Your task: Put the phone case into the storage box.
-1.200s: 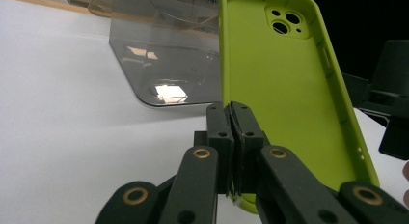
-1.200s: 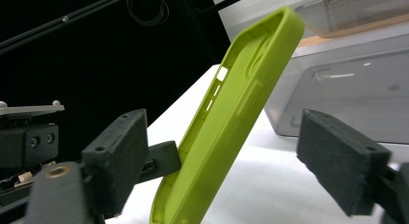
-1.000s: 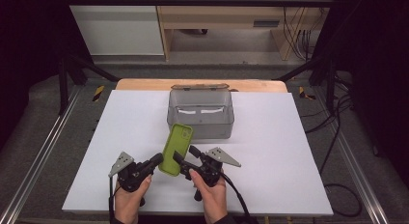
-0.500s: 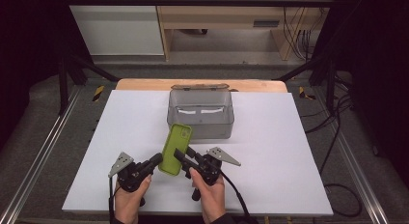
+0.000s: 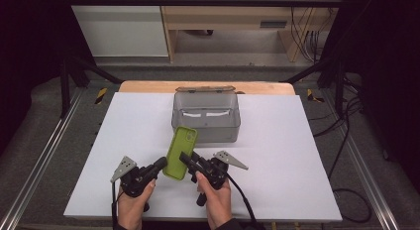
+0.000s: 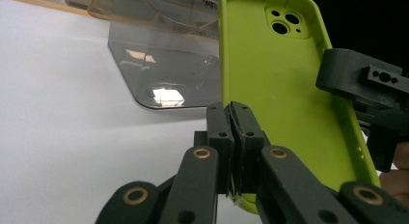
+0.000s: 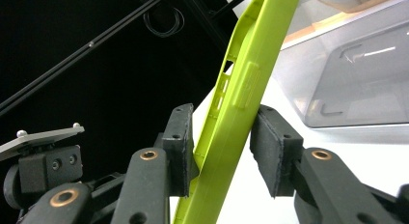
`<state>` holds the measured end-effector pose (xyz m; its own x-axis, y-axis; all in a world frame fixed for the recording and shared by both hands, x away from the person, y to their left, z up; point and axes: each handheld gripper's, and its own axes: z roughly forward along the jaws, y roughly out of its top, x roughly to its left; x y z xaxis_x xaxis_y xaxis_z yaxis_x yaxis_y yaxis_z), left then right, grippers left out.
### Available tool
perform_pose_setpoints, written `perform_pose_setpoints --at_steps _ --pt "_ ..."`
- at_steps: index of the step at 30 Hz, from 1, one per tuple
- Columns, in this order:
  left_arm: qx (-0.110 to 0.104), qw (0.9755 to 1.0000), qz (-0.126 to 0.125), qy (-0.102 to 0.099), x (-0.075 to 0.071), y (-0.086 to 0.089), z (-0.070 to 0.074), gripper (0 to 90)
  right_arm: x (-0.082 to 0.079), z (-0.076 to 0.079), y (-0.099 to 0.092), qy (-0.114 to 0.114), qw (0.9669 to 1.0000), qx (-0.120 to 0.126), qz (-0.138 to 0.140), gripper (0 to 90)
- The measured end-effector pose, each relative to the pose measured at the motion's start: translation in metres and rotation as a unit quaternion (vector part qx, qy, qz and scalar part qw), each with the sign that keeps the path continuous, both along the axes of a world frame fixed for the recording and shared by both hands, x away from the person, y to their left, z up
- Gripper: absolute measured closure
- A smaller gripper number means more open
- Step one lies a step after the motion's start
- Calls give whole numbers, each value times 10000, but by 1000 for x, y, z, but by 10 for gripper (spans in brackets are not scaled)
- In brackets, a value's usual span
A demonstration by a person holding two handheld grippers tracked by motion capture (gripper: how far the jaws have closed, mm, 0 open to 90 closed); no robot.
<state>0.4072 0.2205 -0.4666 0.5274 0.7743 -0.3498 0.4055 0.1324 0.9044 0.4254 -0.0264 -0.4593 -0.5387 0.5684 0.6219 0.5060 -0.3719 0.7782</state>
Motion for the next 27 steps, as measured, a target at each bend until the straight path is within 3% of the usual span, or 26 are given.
perform_pose_setpoints --at_steps 27 --pt "-12 9999 -82 71 1 -3 -4 880 4 -1 -3 144 9997 182 74 732"
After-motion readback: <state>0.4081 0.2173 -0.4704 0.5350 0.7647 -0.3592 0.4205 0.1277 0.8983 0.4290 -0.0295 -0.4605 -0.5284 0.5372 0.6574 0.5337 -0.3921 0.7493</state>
